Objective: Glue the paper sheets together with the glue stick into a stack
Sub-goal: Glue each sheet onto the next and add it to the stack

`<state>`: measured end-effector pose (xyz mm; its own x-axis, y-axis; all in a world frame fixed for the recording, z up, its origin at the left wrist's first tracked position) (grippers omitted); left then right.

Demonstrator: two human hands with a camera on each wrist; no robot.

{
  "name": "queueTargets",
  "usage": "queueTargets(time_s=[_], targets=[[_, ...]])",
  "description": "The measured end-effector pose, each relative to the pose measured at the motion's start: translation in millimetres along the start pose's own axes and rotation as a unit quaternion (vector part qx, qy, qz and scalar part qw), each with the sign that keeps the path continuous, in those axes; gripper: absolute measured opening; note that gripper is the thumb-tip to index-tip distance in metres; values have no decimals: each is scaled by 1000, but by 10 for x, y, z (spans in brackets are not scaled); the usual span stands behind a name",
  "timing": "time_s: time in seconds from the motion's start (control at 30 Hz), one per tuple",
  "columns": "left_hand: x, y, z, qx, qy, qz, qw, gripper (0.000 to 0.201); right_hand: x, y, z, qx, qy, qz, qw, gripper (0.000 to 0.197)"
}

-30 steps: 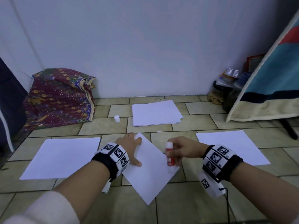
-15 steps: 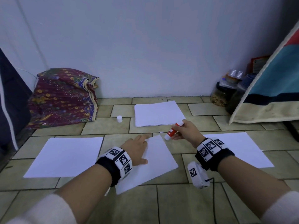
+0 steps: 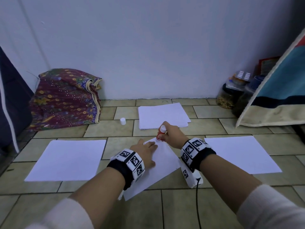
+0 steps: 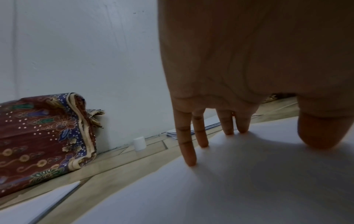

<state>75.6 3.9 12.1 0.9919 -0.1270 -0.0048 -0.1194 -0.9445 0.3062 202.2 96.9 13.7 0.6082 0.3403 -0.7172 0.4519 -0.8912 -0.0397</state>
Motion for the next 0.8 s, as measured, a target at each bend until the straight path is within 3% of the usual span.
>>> queueTargets(time_s=[0.23, 0.63, 0.73, 0.8], targets=[[-19, -24, -1, -9, 1, 0, 1000, 70, -22, 169, -235, -107, 100, -46, 988, 16], [-48, -46, -23, -27, -45, 27, 998, 68, 79, 521, -490, -187, 147, -83, 968, 16], [-54, -25, -38, -9, -37, 24, 999, 74, 119, 488, -561, -161, 137, -47, 976, 12], [-52, -4, -40, -10, -50, 2, 999, 76, 164, 463, -600, -99, 24, 9, 995, 10]])
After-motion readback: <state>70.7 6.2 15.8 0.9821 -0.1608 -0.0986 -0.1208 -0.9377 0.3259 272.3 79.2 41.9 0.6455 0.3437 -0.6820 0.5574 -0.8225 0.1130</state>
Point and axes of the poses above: each hand's wrist, its own y-axis away from the middle knuckle, its own z-axis out of the palm, x = y × z, the point moved 1 cm from there along -y, towards the middle knuckle, and after that the axes turned 8 degrees about x, right-handed, at the moved point
